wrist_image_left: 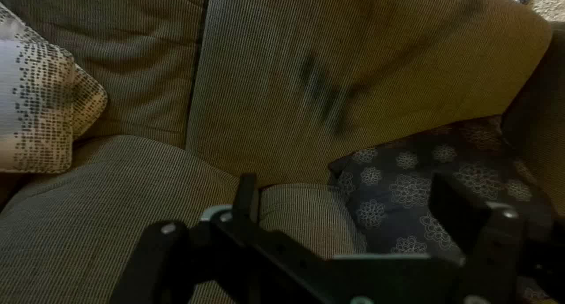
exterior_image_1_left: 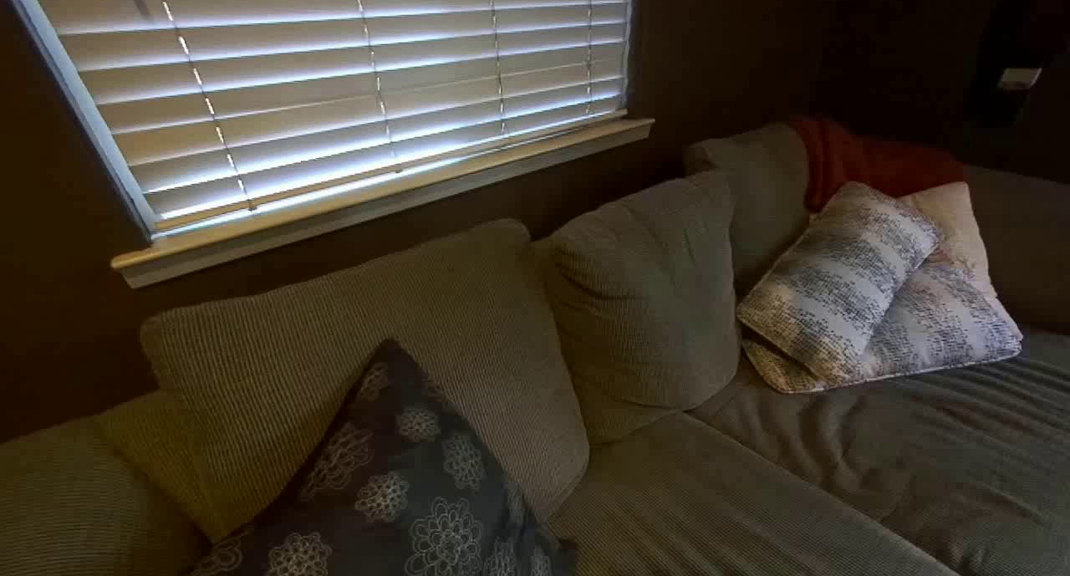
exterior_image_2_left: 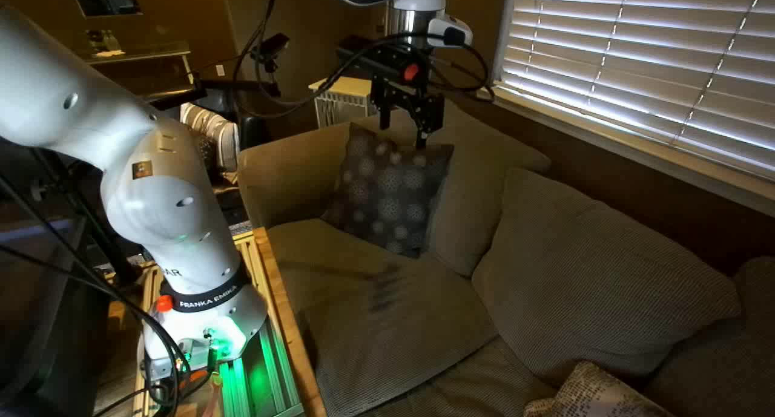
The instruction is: Move the dark grey pillow to the right
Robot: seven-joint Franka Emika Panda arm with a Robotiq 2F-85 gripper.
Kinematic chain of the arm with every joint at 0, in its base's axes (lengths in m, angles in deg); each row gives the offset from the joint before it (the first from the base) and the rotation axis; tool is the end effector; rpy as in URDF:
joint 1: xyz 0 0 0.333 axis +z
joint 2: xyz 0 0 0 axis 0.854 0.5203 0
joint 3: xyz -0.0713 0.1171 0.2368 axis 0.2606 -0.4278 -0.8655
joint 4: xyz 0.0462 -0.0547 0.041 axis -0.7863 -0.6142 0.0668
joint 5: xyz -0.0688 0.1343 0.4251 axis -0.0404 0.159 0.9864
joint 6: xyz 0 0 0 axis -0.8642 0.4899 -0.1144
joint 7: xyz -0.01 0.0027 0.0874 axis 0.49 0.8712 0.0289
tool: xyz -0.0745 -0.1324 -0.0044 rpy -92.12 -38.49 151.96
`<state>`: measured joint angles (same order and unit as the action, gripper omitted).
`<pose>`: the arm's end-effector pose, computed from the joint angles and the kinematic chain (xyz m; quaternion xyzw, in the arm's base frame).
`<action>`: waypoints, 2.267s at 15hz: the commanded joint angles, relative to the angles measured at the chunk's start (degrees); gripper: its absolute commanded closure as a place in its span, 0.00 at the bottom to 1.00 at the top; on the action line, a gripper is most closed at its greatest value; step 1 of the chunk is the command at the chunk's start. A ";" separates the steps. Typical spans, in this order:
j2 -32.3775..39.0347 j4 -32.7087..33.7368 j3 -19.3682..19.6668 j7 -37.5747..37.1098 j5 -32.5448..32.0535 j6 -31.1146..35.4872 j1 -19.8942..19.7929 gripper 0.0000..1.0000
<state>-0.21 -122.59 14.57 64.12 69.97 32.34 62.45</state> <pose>0.4616 -0.0158 0.3569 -0.9889 -0.1418 -0.0095 0.0432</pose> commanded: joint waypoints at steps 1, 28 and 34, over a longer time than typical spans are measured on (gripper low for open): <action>0.05 0.10 -0.50 0.21 0.27 -0.13 -0.54 0.00; 41.00 28.93 -17.71 -44.61 6.97 22.86 6.27 0.00; 59.37 45.14 -14.74 -62.11 3.94 26.93 14.14 0.00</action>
<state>49.09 -87.43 -2.39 10.14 75.76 56.68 72.66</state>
